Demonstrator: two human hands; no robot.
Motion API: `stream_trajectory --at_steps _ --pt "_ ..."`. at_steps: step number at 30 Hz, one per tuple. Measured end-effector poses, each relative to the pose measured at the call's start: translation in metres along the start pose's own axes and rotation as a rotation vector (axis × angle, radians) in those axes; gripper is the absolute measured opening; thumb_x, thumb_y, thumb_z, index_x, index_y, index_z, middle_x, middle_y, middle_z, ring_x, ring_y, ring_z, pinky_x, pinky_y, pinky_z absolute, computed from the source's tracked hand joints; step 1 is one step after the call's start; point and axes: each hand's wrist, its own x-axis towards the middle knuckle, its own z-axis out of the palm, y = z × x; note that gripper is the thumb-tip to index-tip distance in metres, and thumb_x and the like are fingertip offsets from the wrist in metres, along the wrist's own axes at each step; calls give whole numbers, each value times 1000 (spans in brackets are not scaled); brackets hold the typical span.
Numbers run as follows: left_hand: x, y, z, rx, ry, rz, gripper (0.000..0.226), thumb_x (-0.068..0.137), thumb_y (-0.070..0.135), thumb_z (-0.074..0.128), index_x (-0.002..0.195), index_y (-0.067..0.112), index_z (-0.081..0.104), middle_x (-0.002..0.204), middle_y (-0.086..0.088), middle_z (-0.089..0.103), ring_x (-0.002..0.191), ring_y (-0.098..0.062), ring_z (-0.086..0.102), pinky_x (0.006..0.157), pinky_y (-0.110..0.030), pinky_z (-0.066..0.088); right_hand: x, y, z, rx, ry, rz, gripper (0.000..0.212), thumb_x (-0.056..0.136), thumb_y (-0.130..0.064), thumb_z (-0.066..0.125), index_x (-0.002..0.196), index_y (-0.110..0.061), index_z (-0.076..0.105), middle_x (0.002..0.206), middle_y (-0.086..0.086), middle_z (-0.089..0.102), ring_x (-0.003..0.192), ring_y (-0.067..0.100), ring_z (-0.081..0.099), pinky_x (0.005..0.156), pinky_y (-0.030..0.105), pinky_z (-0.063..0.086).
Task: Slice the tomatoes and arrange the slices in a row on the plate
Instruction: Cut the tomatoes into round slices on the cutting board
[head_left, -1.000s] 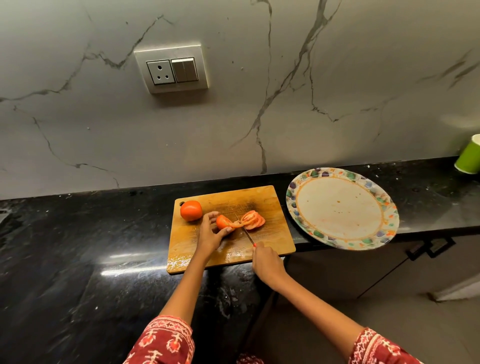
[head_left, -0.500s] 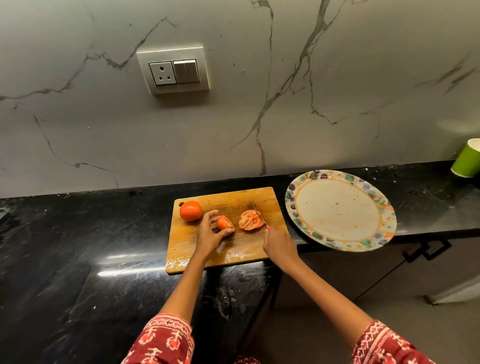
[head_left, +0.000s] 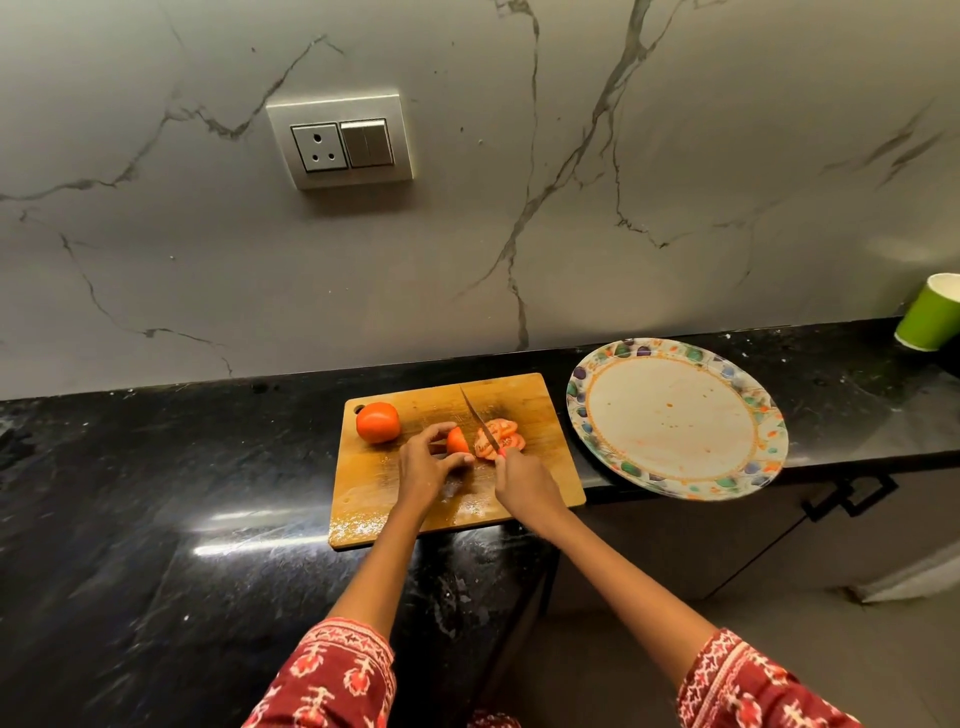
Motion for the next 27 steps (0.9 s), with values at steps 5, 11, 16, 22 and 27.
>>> stream_trajectory --at_steps 5,11,16,22,27 --pt "0 2 -1 23 -37 2 52 72 2 74 121 4 58 123 -12 59 116 -16 52 84 -9 43 -5 -6 2 25 -23 -31 32 101 -24 31 105 0 51 98 21 61 91 37 58 64 32 32" --pt "-1 4 -1 0 44 -37 44 70 1 75 113 3 63 115 -12 65 109 -20 58 86 -16 42 -10 -7 6 3 -63 -14 33 101 -23 30 113 1 50 106 22 60 98 38 57 69 34 37" --pt "1 5 2 9 62 -61 42 68 4 77 109 5 66 110 -13 67 105 -22 60 87 -21 41 -11 -7 8 -23 -68 17 35 101 -24 30 112 1 52 109 21 60 100 36 57 71 33 38" --pt "3 7 1 19 67 -67 40 68 6 78 107 5 67 108 -11 68 100 -15 59 84 -19 40 -12 -9 5 -22 -56 2 34 102 -24 28 113 0 50 108 20 60 100 36 56 68 32 34" --pt "5 7 2 22 47 -67 37 68 5 78 103 5 68 104 -11 69 93 -11 58 80 -20 42 -11 -8 4 -31 -55 11 34 101 -24 29 114 0 50 109 21 60 101 36 56 70 34 35"
